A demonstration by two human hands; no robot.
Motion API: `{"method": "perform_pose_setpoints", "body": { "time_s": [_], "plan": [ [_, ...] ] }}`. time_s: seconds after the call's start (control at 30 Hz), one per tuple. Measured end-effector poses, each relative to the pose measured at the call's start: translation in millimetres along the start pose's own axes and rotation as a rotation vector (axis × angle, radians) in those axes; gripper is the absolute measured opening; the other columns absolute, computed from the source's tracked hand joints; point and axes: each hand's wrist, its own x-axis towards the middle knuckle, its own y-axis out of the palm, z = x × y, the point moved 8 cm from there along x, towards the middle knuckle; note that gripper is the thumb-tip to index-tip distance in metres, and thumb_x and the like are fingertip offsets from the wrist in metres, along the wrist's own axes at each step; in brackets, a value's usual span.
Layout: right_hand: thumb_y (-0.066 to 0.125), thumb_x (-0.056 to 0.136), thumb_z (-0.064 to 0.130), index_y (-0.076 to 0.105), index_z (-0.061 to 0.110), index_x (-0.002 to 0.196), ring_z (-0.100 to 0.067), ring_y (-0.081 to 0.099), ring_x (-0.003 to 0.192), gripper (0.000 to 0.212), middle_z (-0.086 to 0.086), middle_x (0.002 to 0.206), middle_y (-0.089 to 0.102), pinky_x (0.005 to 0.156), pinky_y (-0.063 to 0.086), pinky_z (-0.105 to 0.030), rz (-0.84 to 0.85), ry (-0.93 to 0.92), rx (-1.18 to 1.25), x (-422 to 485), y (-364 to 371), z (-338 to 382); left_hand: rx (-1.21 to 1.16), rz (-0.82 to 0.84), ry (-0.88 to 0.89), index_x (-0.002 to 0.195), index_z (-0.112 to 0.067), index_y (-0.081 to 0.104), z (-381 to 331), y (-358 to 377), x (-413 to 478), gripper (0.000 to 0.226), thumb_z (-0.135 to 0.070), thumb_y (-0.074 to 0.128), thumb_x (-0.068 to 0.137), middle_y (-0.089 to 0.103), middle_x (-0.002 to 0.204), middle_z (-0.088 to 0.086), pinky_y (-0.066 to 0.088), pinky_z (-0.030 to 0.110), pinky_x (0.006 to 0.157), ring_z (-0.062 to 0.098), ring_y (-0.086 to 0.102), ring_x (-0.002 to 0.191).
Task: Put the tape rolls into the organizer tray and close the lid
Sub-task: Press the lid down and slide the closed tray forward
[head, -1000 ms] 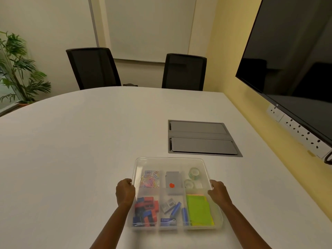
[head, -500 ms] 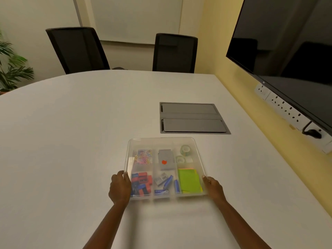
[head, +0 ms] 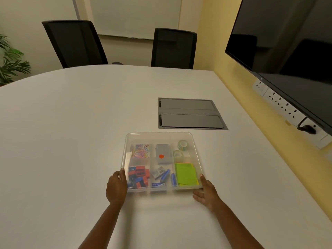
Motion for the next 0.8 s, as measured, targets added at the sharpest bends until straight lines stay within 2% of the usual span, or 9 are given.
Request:
{"method": "perform_pose_setpoints", "body": {
  "time_s": [0.13, 0.27, 0.4, 0.5, 0.7, 0.77, 0.8],
  "plan": [
    [0.052, 0.092, 0.027, 0.043, 0.009, 0.113, -0.033, 0.049, 0.103, 0.029, -0.013, 0.108, 0.049, 0.099, 0.041, -0.044, 0.071, 0.087, 0.079, 5, -6, 3, -0.146, 0.038, -0.016, 0.106, 0.009, 0.056, 1, -2, -2, 0.037, -0.023, 0.042, 0.094, 0.064, 0.108, 0.028, 0.046, 0.042, 0.083, 0.042, 0.058, 0.097],
    [0.058, 0.089, 0.017, 0.047, 0.003, 0.103, -0.029, 0.048, 0.098, 0.022, -0.008, 0.083, 0.050, 0.103, 0.039, -0.043, -0.002, 0.031, 0.050, 7, -14, 10, -0.192, 0.022, -0.009, 0.104, 0.009, 0.054, 4, -7, -6, 0.034, -0.022, 0.045, 0.093, 0.063, 0.100, 0.024, 0.038, 0.031, 0.070, 0.031, 0.054, 0.082],
    [0.058, 0.089, 0.014, 0.050, 0.003, 0.093, -0.024, 0.051, 0.086, 0.014, -0.006, 0.077, 0.048, 0.102, 0.039, -0.043, -0.042, -0.018, 0.061, 7, -14, 10, -0.196, 0.013, 0.011, 0.103, 0.008, 0.051, 2, -7, -11, 0.030, -0.021, 0.046, 0.093, 0.057, 0.086, 0.016, 0.037, 0.028, 0.066, 0.029, 0.053, 0.075],
    [0.058, 0.089, 0.014, 0.051, 0.005, 0.081, -0.019, 0.052, 0.074, 0.014, -0.006, 0.078, 0.051, 0.098, 0.040, -0.040, -0.031, -0.022, 0.065, 9, -14, 10, -0.203, 0.003, 0.022, 0.101, 0.006, 0.050, 4, -6, -12, 0.027, -0.020, 0.046, 0.093, 0.055, 0.083, 0.013, 0.038, 0.029, 0.064, 0.028, 0.053, 0.074],
    [0.059, 0.088, 0.015, 0.051, 0.007, 0.075, -0.021, 0.055, 0.078, 0.017, -0.008, 0.080, 0.054, 0.092, 0.043, -0.038, -0.020, -0.045, 0.026, 17, -16, 9, -0.193, -0.007, 0.044, 0.103, 0.005, 0.050, 7, -4, -10, 0.027, -0.020, 0.046, 0.093, 0.057, 0.083, 0.015, 0.041, 0.029, 0.063, 0.027, 0.053, 0.073],
    [0.060, 0.088, 0.015, 0.053, 0.006, 0.078, -0.023, 0.056, 0.082, 0.015, -0.010, 0.082, 0.056, 0.082, 0.051, -0.034, -0.006, -0.037, 0.006, 22, -17, 9, -0.177, -0.005, 0.043, 0.104, 0.003, 0.050, 8, -3, -9, 0.028, -0.022, 0.045, 0.093, 0.060, 0.086, 0.018, 0.041, 0.029, 0.064, 0.027, 0.054, 0.072],
    [0.061, 0.087, 0.016, 0.054, 0.006, 0.081, -0.023, 0.057, 0.080, 0.014, -0.011, 0.083, 0.057, 0.072, 0.055, -0.029, -0.001, -0.033, -0.003, 24, -18, 10, -0.156, -0.004, 0.035, 0.105, 0.002, 0.051, 11, -3, -7, 0.030, -0.025, 0.043, 0.094, 0.062, 0.087, 0.019, 0.042, 0.029, 0.064, 0.027, 0.054, 0.072]
  ]
}}
